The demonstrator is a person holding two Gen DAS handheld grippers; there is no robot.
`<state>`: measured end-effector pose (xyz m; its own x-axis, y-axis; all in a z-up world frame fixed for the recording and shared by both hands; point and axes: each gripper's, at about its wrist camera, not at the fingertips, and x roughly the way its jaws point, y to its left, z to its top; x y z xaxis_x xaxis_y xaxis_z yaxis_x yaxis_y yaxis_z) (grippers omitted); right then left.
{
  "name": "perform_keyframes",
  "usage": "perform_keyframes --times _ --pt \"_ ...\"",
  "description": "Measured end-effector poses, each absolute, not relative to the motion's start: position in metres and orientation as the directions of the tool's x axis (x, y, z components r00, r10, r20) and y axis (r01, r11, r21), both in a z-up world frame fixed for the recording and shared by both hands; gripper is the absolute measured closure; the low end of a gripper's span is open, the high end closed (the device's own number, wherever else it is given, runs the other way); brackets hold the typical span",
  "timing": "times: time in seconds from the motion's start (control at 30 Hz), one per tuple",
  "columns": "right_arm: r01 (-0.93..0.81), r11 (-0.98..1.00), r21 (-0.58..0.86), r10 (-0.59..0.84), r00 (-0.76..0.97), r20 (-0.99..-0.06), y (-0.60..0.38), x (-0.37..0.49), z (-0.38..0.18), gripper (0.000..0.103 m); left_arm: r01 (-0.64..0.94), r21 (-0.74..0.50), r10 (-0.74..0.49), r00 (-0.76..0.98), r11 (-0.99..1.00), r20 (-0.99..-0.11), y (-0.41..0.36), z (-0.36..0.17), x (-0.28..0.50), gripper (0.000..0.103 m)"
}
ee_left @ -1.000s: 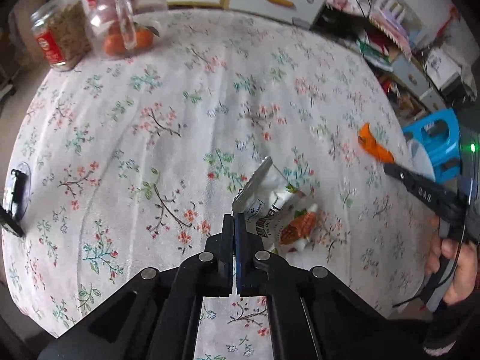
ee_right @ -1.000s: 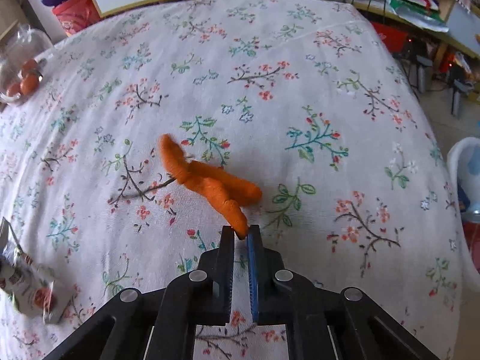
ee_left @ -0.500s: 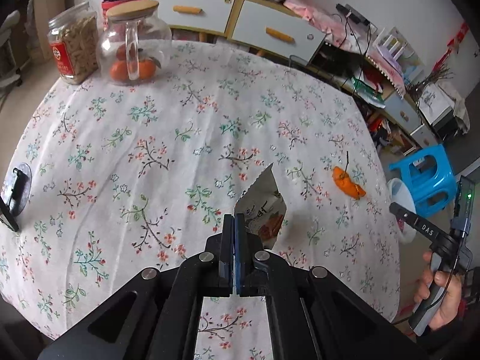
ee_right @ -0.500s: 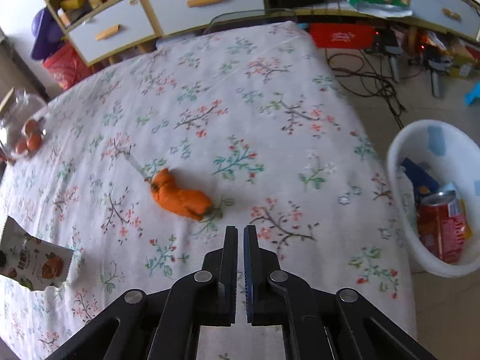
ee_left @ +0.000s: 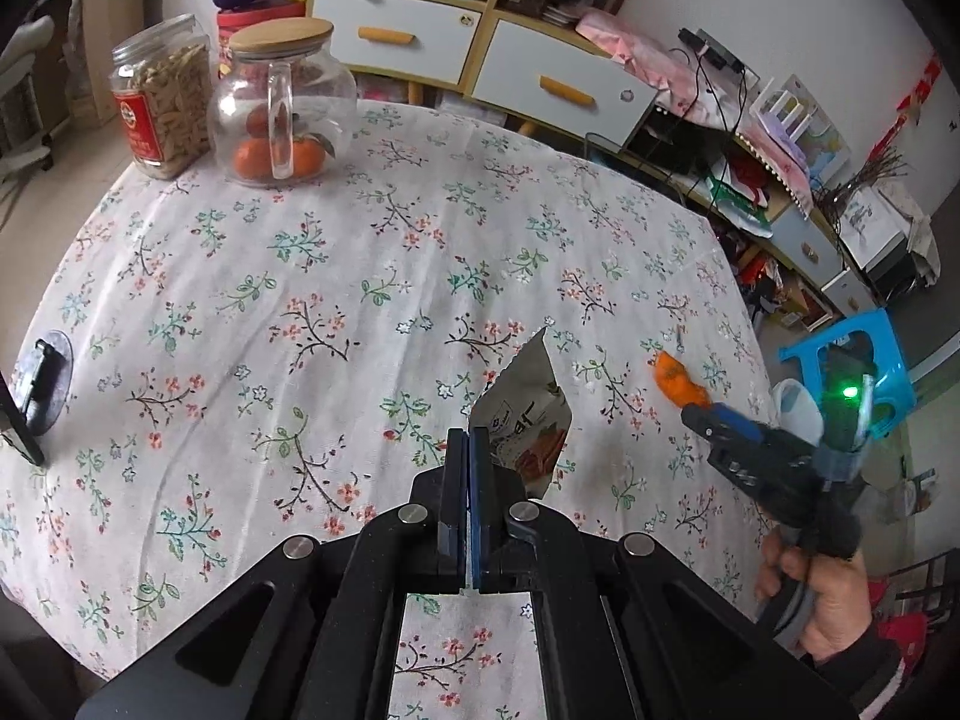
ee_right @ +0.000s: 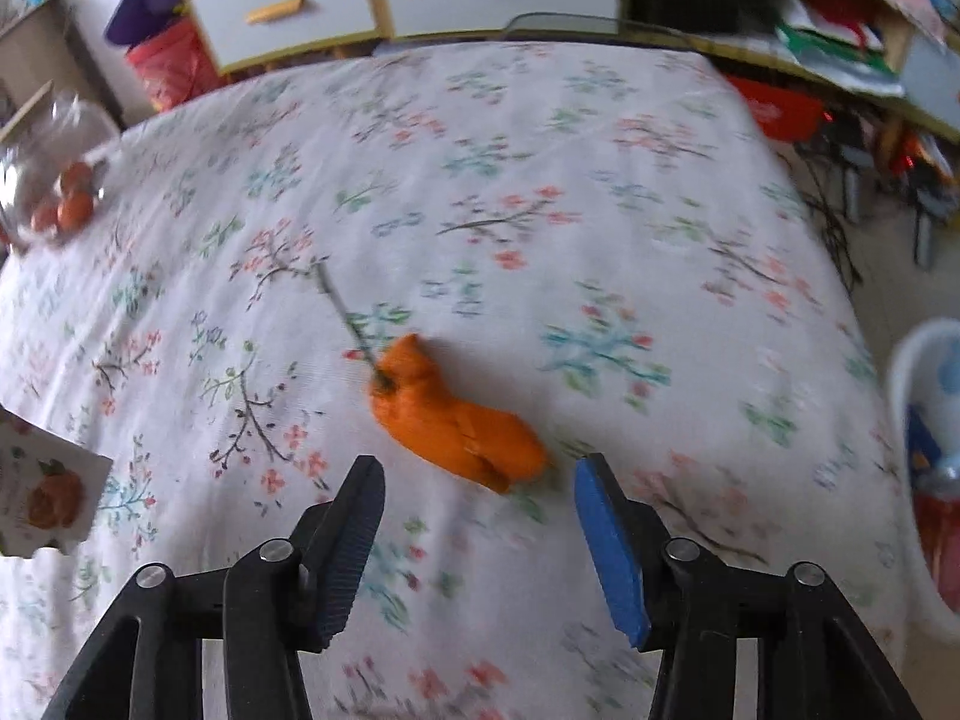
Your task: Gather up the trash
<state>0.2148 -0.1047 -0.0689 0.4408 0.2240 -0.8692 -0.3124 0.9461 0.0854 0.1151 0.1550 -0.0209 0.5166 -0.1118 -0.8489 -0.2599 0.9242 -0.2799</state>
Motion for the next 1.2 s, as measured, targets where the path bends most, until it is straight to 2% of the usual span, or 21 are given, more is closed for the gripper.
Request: perform_keyframes --times 0.03,0.07,0.1,0.27,0.33,0.5,0.67,0.83,0.87,0.9,0.93,0.97,1.0,1.2 --pt "-0.324 0.944 0.067 0.213 0.441 -0.872 -0.098 0.216 -0.073 0.056 -0.263 -0.282 -0.111 0.517 0.923 -0.848 0.156 -0.021 0.115 0.103" --pt "-0.336 0.941 0.048 0.201 0.437 -0.877 -0.092 0.216 -0.078 0.077 -0.266 -0.285 -0.112 0.519 0.921 -0.847 0.156 -0.02 0.115 0.103" --pt "-0.342 0.939 0.042 0.195 0.427 -0.883 -0.09 0.217 -0.08 0.091 -0.268 -0.288 -0.113 0.522 0.919 -0.846 0.156 -0.02 0.114 0.103" --pt "-0.288 0.955 0.066 0.195 0.445 -0.874 -0.103 0.214 -0.069 0.096 -0.255 -0.334 -0.162 0.522 0.907 -0.838 0.15 -0.017 0.116 0.103" --pt "-0.249 0.966 0.074 0.186 0.466 -0.865 -0.122 0.212 -0.057 0.103 -0.233 -0.333 -0.169 0.527 0.914 -0.833 0.14 -0.013 0.117 0.103" --pt "-0.066 0.988 0.136 0.151 0.509 -0.848 -0.209 0.213 -0.032 0.103 -0.179 -0.326 -0.189 0.53 0.928 -0.827 0.108 -0.008 0.125 0.103" --pt "0.142 0.966 0.217 0.117 0.509 -0.853 -0.301 0.208 -0.03 0.103 -0.109 -0.313 -0.212 0.531 0.943 -0.821 0.071 -0.002 0.134 0.103" --pt "0.186 0.939 0.289 0.161 0.504 -0.848 -0.338 0.2 -0.027 0.094 -0.106 -0.3 -0.195 0.552 0.948 -0.811 0.063 0.0 0.135 0.103" --pt "0.182 0.935 0.304 0.181 0.491 -0.852 -0.337 0.2 -0.027 0.087 -0.114 -0.299 -0.189 0.555 0.947 -0.81 0.064 0.0 0.135 0.103" --pt "0.171 0.933 0.317 0.2 0.485 -0.851 -0.333 0.2 -0.028 0.071 -0.117 -0.295 -0.183 0.559 0.948 -0.809 0.066 0.001 0.135 0.103" --pt "0.149 0.934 0.324 0.217 0.483 -0.848 -0.325 0.201 -0.028 0.061 -0.121 -0.286 -0.171 0.566 0.951 -0.807 0.068 0.001 0.135 0.103" --pt "0.121 0.94 0.32 0.226 0.482 -0.846 -0.315 0.202 -0.028 0.047 -0.124 -0.278 -0.161 0.571 0.953 -0.805 0.07 0.002 0.134 0.103" --pt "0.079 0.948 0.309 0.236 0.48 -0.845 -0.3 0.205 -0.029 0.042 -0.128 -0.272 -0.152 0.575 0.954 -0.804 0.075 0.003 0.133 0.103" --pt "-0.219 0.956 0.193 0.271 0.421 -0.866 -0.197 0.215 -0.042 0.042 -0.181 -0.3 -0.148 0.571 0.937 -0.807 0.108 0.001 0.129 0.103"
